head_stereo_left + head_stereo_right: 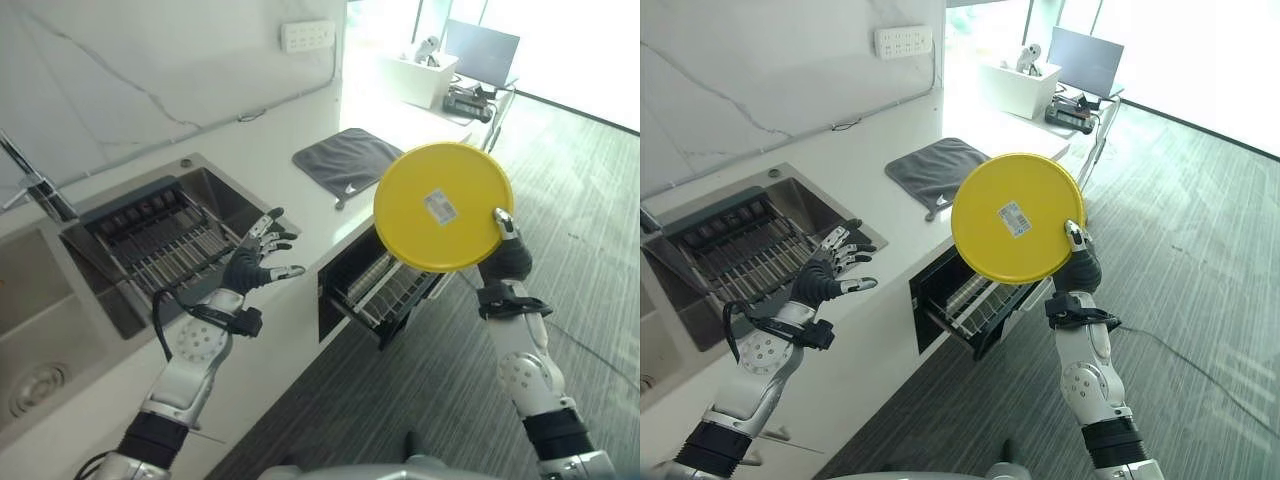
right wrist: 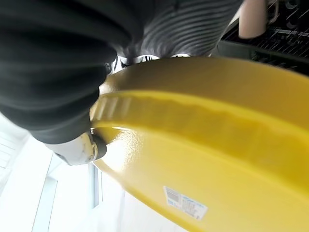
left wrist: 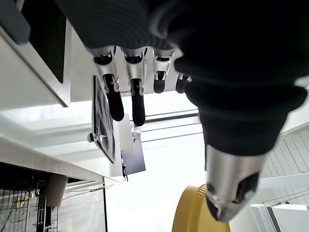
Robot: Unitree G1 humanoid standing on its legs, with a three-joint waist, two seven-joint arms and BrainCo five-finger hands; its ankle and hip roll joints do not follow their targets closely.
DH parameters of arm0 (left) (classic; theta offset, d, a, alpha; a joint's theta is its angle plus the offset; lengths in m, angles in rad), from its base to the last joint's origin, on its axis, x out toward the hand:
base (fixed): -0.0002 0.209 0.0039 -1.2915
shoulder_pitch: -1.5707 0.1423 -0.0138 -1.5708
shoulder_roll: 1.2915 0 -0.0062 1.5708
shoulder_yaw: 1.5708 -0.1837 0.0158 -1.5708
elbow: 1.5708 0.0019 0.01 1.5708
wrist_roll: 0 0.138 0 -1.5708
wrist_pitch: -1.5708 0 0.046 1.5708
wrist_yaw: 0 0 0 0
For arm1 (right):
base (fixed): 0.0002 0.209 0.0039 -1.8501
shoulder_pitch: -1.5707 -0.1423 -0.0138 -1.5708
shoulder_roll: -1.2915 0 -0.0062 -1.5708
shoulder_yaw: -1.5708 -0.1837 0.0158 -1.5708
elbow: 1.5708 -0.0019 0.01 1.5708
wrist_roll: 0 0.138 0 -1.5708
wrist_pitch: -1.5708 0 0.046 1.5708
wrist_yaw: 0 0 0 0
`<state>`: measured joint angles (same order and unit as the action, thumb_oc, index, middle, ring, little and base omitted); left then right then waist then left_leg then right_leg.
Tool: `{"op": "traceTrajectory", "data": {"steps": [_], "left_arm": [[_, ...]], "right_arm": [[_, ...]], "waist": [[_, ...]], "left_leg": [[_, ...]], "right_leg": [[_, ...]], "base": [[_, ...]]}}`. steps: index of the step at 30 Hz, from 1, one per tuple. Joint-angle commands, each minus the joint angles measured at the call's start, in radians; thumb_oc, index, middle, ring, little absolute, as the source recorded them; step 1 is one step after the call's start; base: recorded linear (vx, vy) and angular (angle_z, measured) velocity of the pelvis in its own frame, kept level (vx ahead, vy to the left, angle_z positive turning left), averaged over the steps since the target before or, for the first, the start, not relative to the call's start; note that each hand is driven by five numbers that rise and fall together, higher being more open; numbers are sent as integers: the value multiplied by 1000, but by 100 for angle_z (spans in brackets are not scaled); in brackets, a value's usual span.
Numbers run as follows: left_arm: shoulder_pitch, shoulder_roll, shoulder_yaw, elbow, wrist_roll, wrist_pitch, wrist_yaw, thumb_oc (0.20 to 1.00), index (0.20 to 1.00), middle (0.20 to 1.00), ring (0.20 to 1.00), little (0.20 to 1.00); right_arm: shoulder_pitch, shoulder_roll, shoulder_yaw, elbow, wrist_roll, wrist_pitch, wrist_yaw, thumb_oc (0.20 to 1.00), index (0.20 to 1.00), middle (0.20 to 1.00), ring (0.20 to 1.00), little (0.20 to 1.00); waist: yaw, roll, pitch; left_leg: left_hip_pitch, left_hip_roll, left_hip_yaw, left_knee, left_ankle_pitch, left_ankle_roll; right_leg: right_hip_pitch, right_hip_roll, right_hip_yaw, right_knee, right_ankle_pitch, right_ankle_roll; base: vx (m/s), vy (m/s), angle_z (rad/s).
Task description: Place the dishes in the dishwasher.
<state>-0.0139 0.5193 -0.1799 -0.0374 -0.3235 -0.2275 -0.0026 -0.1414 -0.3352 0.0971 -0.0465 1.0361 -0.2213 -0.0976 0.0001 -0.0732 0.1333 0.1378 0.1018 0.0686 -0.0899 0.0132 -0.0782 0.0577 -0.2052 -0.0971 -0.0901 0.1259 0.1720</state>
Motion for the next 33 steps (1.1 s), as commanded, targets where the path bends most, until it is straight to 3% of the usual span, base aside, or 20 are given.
{"op": "traceTrajectory", "data": {"steps": [1, 11, 18, 21, 23, 24, 25, 27, 29, 30, 33], "left_arm": [[-52, -2, 67, -53, 18, -72, 12, 1000, 1000, 1000, 1000, 1000], [-3, 4, 88, -71, 18, -80, -2, 1000, 1000, 1000, 1000, 1000], [-17, 15, 75, -72, 34, -78, -20, 1000, 1000, 1000, 1000, 1000], [-44, 14, 62, -62, 27, -81, 0, 1000, 1000, 1000, 1000, 1000], [-48, 1, 64, -69, 19, -83, 4, 1000, 1000, 1000, 1000, 1000], [-48, -5, 64, -66, 17, -82, 0, 1000, 1000, 1000, 1000, 1000], [-47, -6, 65, -59, 11, -79, -7, 1000, 1000, 1000, 1000, 1000], [-46, -9, 44, -46, -7, -86, -51, 1000, 1000, 1000, 1000, 1000], [-42, -6, 26, -28, 4, -92, -84, 1000, 1000, 1000, 1000, 1000], [-33, 2, 16, -31, 11, -94, -87, 1000, 1000, 1000, 1000, 1000], [-20, 16, 28, -41, 11, -92, -72, 1000, 1000, 1000, 1000, 1000]], "right_arm": [[-104, -22, -79, -109, 22, -17, 7, 200, 200, 200, 200, 200], [-85, -16, -48, -122, -2, 29, 12, 200, 200, 200, 200, 200], [-48, -5, -45, -92, -4, 36, 30, 200, 200, 200, 200, 200], [-76, -3, -24, -51, -21, 41, 28, 200, 200, 200, 200, 200], [-95, -8, -11, -19, -39, 32, 39, 200, 200, 200, 200, 200], [-101, -6, -4, -8, -45, 28, 41, 200, 200, 200, 200, 200], [-107, -6, 3, 3, -46, 24, 37, 200, 200, 200, 200, 200], [-104, -2, -2, 19, -54, -14, 15, 200, 200, 200, 200, 200], [-79, -2, -13, 17, -24, -26, 10, 200, 200, 200, 200, 200], [-30, 2, -18, -9, -2, -26, 24, 200, 200, 200, 200, 200], [-8, 11, -9, -13, -27, -29, 38, 200, 200, 200, 200, 200]], "waist": [[-11, 21, -28], [-12, 46, -34], [-7, 50, -2], [-9, 43, 16], [12, 37, 43], [18, 40, 50], [22, 45, 53], [40, 62, 60], [42, 59, 56], [34, 58, 37], [34, 52, 18]], "left_leg": [[55, 51, 105, 12, -78, 18], [63, 71, 111, 3, -61, -4], [54, 95, 75, 21, -47, -12], [12, 113, 75, 156, -57, -32], [-97, 92, -6, 346, -32, -28], [-122, 88, -33, 352, -21, -29], [-124, 91, -44, 299, -13, -36], [-153, 126, -32, 127, 64, -57], [-144, 114, -54, 94, 60, -55], [-109, 95, -23, 42, 63, -54], [-76, 78, -5, 6, 58, -49]], "right_leg": [[-6, -1, -6, 12, -23, 14], [7, 2, -37, 42, -55, 10], [-34, 36, -56, 215, -161, -22], [-34, 52, -43, 225, -177, -59], [-18, 66, -16, 224, -181, -88], [-13, 72, -12, 228, -186, -92], [-6, 76, -9, 229, -190, -86], [30, 70, -31, 210, -206, -74], [55, 51, -39, 193, -207, -60], [72, 18, -68, 150, -175, -25], [79, -28, -87, 98, -121, 15]], "base": [[78, -41, 4], [24, -8, -4], [5, -81, 13], [-18, -132, 16], [26, -33, 17], [98, 71, 10], [146, 179, 3], [170, 283, 7], [168, 265, 15], [150, 231, 3], [101, 132, -5]]}}
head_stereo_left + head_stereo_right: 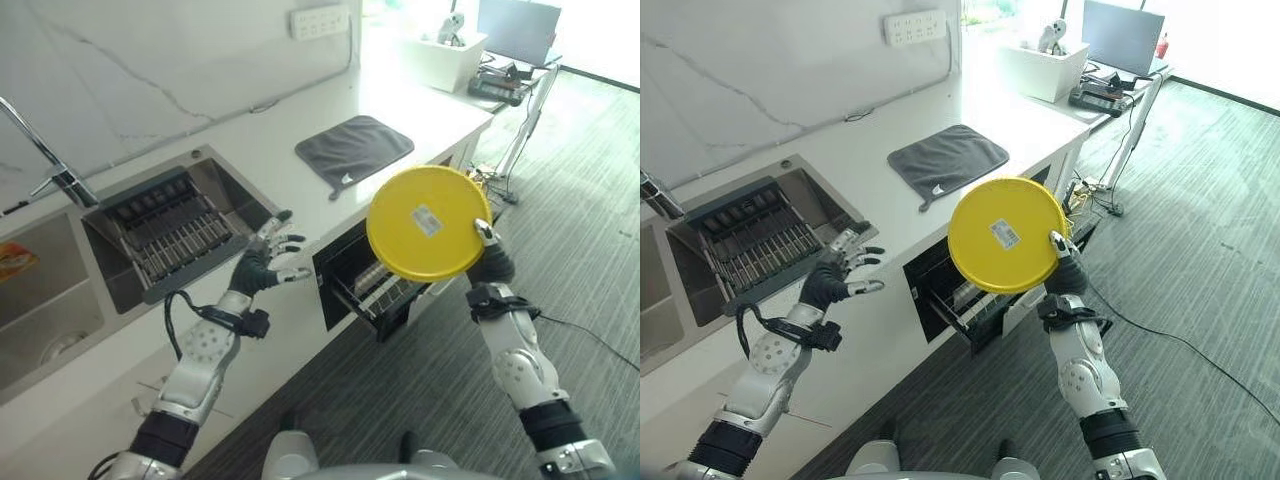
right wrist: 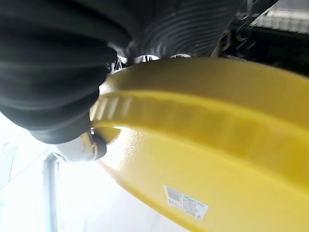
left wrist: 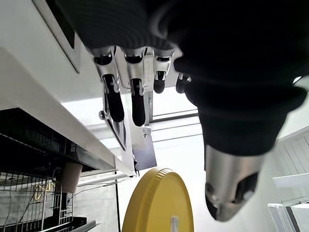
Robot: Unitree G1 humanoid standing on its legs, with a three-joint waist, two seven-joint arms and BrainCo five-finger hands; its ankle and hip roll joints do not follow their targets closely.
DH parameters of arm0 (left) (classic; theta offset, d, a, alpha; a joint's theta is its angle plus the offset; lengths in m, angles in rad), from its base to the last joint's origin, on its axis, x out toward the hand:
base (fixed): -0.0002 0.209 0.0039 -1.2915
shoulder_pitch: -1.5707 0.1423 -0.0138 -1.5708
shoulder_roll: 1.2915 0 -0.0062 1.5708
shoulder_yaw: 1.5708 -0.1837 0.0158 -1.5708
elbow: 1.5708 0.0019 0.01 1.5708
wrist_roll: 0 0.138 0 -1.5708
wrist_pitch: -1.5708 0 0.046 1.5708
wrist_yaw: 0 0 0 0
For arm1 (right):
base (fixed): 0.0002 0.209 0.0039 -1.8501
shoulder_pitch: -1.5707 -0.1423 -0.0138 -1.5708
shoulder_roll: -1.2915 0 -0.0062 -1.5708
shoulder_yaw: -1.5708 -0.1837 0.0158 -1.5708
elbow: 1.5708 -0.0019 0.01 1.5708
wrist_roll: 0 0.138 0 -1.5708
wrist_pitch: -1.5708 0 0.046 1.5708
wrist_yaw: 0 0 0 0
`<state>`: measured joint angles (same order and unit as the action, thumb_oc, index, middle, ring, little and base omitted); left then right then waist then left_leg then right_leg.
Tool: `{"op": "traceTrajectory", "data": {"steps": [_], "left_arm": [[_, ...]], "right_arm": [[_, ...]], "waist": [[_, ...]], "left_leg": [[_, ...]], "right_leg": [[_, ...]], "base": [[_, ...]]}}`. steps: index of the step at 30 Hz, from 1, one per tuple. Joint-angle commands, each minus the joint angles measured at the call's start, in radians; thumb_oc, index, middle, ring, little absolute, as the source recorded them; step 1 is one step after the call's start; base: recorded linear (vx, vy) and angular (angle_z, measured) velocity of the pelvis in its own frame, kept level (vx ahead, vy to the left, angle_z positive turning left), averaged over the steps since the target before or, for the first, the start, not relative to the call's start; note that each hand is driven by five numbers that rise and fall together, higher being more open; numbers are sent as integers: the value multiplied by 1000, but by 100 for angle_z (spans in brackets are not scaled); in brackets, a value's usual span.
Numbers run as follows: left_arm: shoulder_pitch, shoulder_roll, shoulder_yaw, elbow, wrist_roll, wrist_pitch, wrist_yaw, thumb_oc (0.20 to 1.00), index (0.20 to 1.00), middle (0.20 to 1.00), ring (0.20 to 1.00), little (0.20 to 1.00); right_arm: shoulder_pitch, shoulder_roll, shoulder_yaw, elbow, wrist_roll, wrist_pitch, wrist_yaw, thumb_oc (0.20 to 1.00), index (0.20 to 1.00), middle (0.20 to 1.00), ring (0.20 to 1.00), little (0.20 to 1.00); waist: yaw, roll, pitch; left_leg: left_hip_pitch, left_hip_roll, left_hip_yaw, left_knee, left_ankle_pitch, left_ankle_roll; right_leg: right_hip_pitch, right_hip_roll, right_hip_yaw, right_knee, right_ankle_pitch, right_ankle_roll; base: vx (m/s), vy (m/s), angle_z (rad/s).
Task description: Place the dishes in the dishwasher.
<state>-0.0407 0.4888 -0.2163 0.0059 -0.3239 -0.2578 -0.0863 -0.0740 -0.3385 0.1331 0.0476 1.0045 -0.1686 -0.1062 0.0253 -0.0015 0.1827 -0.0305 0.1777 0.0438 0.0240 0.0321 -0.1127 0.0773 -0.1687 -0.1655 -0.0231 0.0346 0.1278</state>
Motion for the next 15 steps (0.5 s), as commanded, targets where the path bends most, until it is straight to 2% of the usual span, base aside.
{"op": "traceTrajectory", "data": {"steps": [1, 7, 9, 13, 15], "left_arm": [[13, 53, 76, -86, 8, -60, 22, 1000, 1000, 1000, 1000, 1000], [37, 63, 111, -117, 12, -40, 54, 1000, 1000, 1000, 1000, 1000], [57, 65, 132, -130, 6, -30, 49, 1000, 1000, 1000, 1000, 1000], [56, 68, 131, -128, 10, -25, 43, 1000, 1000, 1000, 1000, 1000], [46, 82, 134, -124, 6, -22, 22, 1000, 1000, 1000, 1000, 1000]], "right_arm": [[-76, 16, -37, -108, -5, -84, 49, 200, 200, 200, 200, 200], [-103, 18, -46, -84, -20, -81, 11, 200, 200, 200, 200, 200], [-118, 16, -73, -60, -22, -79, -13, 200, 200, 200, 200, 200], [-122, 19, -96, -30, -27, -83, -19, 200, 200, 200, 200, 200], [-132, 2, -131, 29, -33, -72, -27, 200, 200, 200, 200, 200]], "waist": [[8, -19, -38], [26, -28, -57], [39, -30, -51], [45, -27, -45], [53, -22, -40]], "left_leg": [[100, 2, 35, -111, 32, -10], [126, 23, 96, -101, 5, -5], [116, 37, 93, -53, -13, -8], [109, 49, 87, -43, -12, -12], [106, 61, 83, -41, -2, -25]], "right_leg": [[60, -76, -20, 15, -18, 67], [73, -106, -51, -25, -3, 81], [73, -96, -39, 0, -28, 72], [77, -88, -43, 21, -42, 68], [87, -84, -64, 38, -56, 67]], "base": [[87, 83, -32], [81, -28, -24], [95, -114, -12], [47, -86, -11], [92, -139, 1]]}}
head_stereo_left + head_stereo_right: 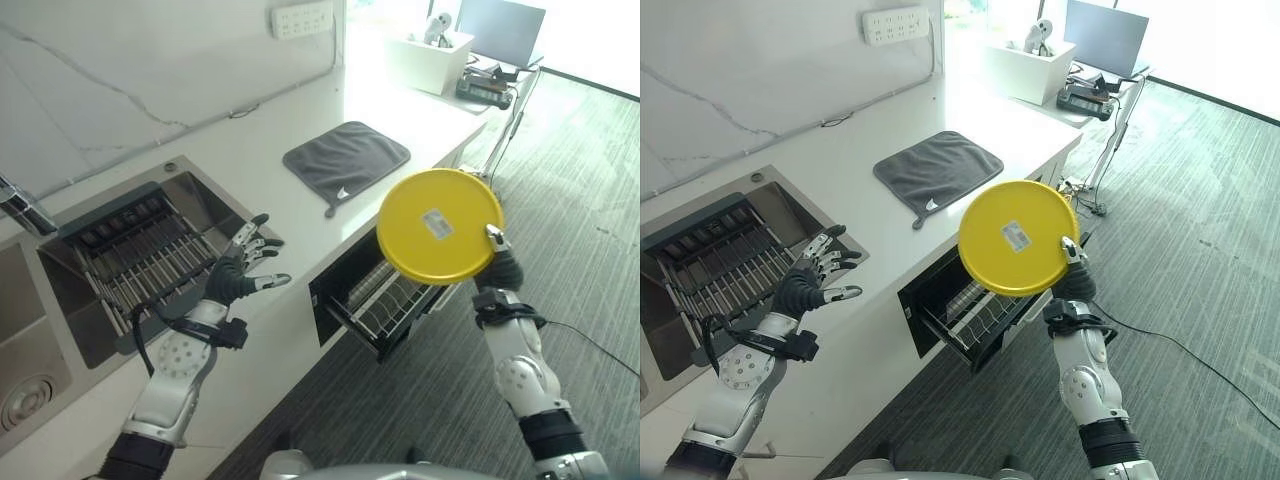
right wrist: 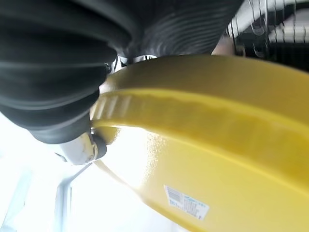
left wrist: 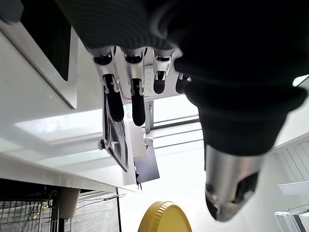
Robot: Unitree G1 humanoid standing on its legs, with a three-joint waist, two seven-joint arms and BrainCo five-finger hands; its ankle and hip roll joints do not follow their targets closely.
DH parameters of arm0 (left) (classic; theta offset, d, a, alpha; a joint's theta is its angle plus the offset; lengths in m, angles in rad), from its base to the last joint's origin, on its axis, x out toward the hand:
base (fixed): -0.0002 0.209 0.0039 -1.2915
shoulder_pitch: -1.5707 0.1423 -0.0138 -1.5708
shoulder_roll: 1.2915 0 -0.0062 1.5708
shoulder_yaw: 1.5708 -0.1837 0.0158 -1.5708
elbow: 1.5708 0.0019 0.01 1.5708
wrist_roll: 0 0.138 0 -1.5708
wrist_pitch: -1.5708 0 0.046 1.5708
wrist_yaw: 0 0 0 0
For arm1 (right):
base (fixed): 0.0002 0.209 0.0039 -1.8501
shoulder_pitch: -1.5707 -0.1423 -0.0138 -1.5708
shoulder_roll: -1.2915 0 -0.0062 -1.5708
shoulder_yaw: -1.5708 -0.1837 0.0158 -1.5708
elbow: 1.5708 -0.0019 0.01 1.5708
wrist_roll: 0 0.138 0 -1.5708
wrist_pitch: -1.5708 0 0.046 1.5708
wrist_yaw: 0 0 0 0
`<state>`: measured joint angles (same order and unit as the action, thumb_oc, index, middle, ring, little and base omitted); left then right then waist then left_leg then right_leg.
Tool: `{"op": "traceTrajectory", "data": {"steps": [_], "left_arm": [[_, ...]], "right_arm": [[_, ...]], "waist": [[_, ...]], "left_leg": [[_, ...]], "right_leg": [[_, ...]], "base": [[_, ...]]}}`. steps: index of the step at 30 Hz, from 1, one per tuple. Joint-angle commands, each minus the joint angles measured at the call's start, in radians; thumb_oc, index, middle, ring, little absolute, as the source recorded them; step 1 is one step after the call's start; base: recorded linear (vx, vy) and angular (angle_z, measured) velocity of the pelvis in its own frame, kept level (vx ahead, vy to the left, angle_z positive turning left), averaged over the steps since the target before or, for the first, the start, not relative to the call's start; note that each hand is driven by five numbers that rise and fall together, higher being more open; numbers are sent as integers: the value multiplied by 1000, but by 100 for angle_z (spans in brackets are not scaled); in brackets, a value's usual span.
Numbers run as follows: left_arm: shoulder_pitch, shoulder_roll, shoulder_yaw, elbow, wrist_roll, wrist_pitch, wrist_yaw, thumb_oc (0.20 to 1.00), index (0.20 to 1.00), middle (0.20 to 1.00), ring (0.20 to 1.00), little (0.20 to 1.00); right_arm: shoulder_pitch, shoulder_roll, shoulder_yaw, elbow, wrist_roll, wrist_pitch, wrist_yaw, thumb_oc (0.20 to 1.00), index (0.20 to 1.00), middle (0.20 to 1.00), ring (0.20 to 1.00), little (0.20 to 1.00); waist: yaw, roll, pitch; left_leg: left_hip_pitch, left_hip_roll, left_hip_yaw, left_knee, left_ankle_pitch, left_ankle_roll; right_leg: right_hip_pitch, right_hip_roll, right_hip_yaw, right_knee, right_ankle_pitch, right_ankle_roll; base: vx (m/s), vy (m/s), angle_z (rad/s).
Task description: Place the dishes in the dishwasher.
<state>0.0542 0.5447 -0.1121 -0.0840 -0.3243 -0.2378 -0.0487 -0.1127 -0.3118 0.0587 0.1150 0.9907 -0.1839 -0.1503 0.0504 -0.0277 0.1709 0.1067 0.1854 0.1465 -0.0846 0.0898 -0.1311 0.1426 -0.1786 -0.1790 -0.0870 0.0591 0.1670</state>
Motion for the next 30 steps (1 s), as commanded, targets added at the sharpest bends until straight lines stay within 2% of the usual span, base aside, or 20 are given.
{"op": "traceTrajectory", "data": {"steps": [1, 8, 13, 16, 22, 30], "left_arm": [[-50, 27, 29, -34, 6, -41, -16, 1000, 1000, 1000, 1000, 1000], [-87, 49, 25, -36, -4, -26, -45, 1000, 1000, 1000, 1000, 1000], [-109, 65, 17, -44, -16, -26, -57, 1000, 1000, 1000, 1000, 1000], [-135, 73, 2, -46, -15, -26, -54, 1000, 1000, 1000, 1000, 1000], [-216, 106, -34, -39, -33, -27, -44, 1000, 1000, 1000, 1000, 1000], [-339, 138, -84, -39, -52, -54, 3, 1000, 1000, 1000, 1000, 1000]], "right_arm": [[-95, -27, -58, -34, -19, -57, 18, 200, 200, 200, 200, 200], [-136, -63, -91, 35, -18, -56, 2, 200, 200, 200, 200, 200], [-149, -66, -66, 84, -47, -44, 5, 200, 200, 200, 200, 200], [-173, -66, -53, 135, -47, -58, 9, 200, 200, 200, 200, 200], [-284, -90, -28, 255, -34, -82, -19, 200, 200, 200, 200, 200], [-453, -126, 9, 379, -21, -120, -38, 200, 200, 200, 200, 200]], "waist": [[28, 5, -28], [41, 14, -6], [50, 21, 16], [59, 22, 32], [82, 27, 76], [99, 44, 167]], "left_leg": [[-31, 53, -20, 68, -59, -7], [-63, 54, -52, 82, -49, -20], [-98, 50, -66, 104, -43, -25], [-126, 48, -74, 120, -39, -28], [-199, 40, -105, 158, -32, -34], [-312, 26, -132, 184, -15, -36]], "right_leg": [[22, -74, -51, 103, -81, 28], [22, -70, -57, 111, -90, 27], [16, -77, -57, 109, -85, 32], [11, -82, -60, 105, -79, 36], [-8, -92, -62, 98, -67, 41], [-63, -94, -54, 77, -48, 40]], "base": [[67, -87, 5], [19, -59, 9], [-2, -27, 4], [-31, -40, 2], [-69, -43, 12], [-122, -20, 3]]}}
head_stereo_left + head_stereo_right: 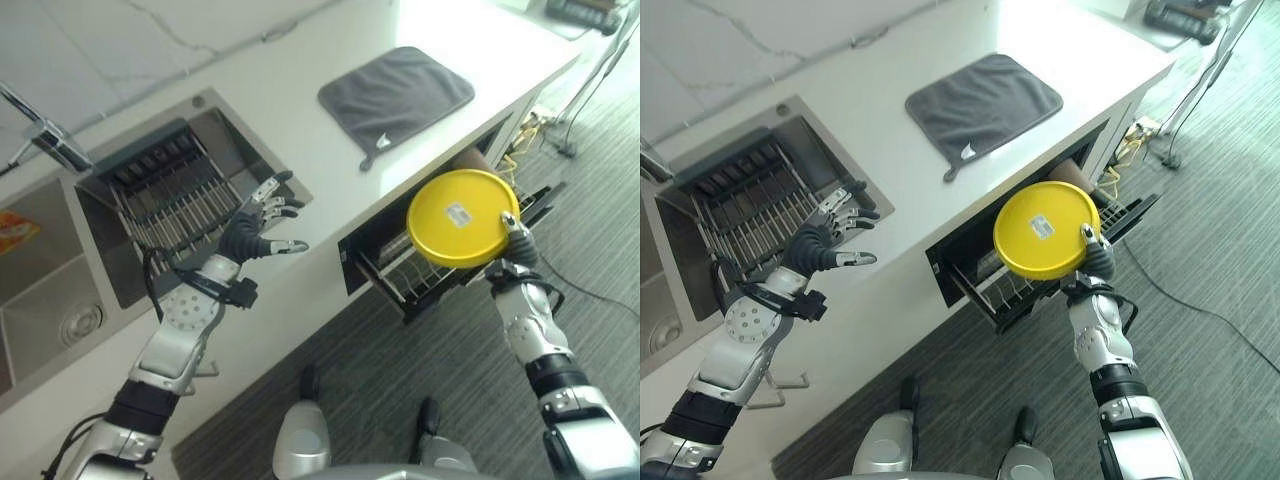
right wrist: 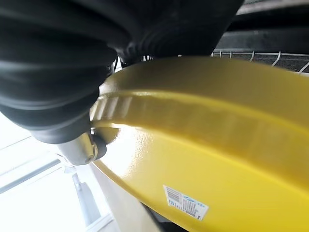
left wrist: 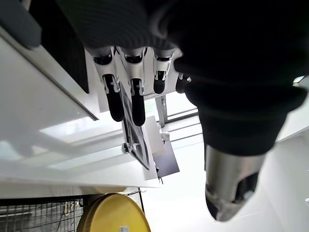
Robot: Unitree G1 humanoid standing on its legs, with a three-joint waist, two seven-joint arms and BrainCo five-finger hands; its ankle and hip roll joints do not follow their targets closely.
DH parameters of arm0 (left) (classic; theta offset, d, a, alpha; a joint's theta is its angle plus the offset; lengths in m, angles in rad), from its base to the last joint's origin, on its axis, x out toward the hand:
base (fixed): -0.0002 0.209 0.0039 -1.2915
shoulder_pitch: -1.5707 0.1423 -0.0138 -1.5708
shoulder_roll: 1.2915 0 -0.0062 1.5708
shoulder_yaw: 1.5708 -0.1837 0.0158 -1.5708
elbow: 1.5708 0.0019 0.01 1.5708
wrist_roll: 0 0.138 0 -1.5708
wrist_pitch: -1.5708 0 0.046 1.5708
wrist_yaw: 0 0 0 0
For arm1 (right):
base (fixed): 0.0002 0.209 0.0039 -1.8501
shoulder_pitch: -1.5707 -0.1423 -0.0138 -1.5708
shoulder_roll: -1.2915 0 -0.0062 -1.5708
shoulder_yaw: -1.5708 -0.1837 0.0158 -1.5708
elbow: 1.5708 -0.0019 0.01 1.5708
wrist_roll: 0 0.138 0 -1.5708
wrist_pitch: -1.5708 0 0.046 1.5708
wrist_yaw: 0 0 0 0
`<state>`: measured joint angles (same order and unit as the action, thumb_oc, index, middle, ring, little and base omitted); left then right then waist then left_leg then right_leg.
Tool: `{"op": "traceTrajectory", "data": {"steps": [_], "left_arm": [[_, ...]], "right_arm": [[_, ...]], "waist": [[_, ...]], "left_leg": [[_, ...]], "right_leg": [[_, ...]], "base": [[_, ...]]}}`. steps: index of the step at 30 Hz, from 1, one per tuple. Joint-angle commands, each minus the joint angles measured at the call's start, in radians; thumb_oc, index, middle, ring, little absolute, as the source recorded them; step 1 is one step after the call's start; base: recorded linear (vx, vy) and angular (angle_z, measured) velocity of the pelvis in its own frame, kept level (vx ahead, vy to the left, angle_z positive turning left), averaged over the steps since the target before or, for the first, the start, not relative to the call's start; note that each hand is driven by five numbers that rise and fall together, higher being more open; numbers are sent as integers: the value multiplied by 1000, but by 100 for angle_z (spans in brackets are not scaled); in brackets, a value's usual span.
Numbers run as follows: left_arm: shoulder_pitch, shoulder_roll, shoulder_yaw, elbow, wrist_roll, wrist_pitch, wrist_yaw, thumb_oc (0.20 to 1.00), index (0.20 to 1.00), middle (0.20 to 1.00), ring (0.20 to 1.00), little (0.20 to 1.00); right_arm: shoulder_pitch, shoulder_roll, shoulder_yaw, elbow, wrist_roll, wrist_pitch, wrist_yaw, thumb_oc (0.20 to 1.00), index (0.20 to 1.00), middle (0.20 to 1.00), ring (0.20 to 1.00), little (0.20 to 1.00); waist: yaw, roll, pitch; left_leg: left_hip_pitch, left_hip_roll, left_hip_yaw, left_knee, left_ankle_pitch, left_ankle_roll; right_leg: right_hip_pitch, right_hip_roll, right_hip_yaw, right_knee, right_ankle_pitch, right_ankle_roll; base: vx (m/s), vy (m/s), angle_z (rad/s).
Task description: Place the dishes in the dishwasher.
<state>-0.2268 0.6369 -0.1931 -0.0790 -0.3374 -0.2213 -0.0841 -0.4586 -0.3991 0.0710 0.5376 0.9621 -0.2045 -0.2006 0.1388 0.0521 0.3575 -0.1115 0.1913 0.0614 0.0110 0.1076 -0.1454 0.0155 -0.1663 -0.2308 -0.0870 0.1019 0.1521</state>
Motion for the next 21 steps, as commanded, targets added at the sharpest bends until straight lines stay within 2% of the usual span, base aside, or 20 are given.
{"op": "traceTrajectory", "data": {"steps": [1, 5, 14, 17, 21], "left_arm": [[-62, 46, -4, -44, -39, -71, 40, 1000, 1000, 1000, 1000, 1000], [-110, 64, -17, -41, -44, -80, 63, 1000, 1000, 1000, 1000, 1000], [-157, 92, -24, -51, -46, -73, 82, 1000, 1000, 1000, 1000, 1000], [-177, 107, -18, -61, -43, -63, 82, 1000, 1000, 1000, 1000, 1000], [-177, 109, -16, -63, -42, -61, 80, 1000, 1000, 1000, 1000, 1000]], "right_arm": [[-112, -40, -2, -40, 8, -100, 12, 200, 200, 200, 200, 200], [-173, -61, 14, -13, 6, -102, 3, 200, 200, 200, 200, 200], [-262, -87, 34, 26, -2, -109, -37, 200, 200, 200, 200, 200], [-310, -113, 44, 54, -58, -76, -84, 200, 200, 200, 200, 200], [-316, -118, 47, 57, -71, -70, -92, 200, 200, 200, 200, 200]], "waist": [[11, -35, -18], [13, -34, 18], [25, -44, 58], [34, -50, 70], [35, -51, 71]], "left_leg": [[-97, 19, -47, 89, -32, -21], [-146, 14, -53, 95, -25, -22], [-198, 1, -62, 90, -17, -17], [-217, -4, -69, 88, -14, -15], [-220, -4, -69, 86, -13, -15]], "right_leg": [[61, -106, -2, 76, -90, 54], [23, -108, 8, 71, -82, 52], [-21, -101, 23, 57, -71, 45], [-33, -94, 26, 53, -71, 42], [-34, -93, 26, 51, -70, 42]], "base": [[-98, -2, -2], [-76, -6, -1], [-15, -3, 0], [-17, -24, 2], [0, 0, 0]]}}
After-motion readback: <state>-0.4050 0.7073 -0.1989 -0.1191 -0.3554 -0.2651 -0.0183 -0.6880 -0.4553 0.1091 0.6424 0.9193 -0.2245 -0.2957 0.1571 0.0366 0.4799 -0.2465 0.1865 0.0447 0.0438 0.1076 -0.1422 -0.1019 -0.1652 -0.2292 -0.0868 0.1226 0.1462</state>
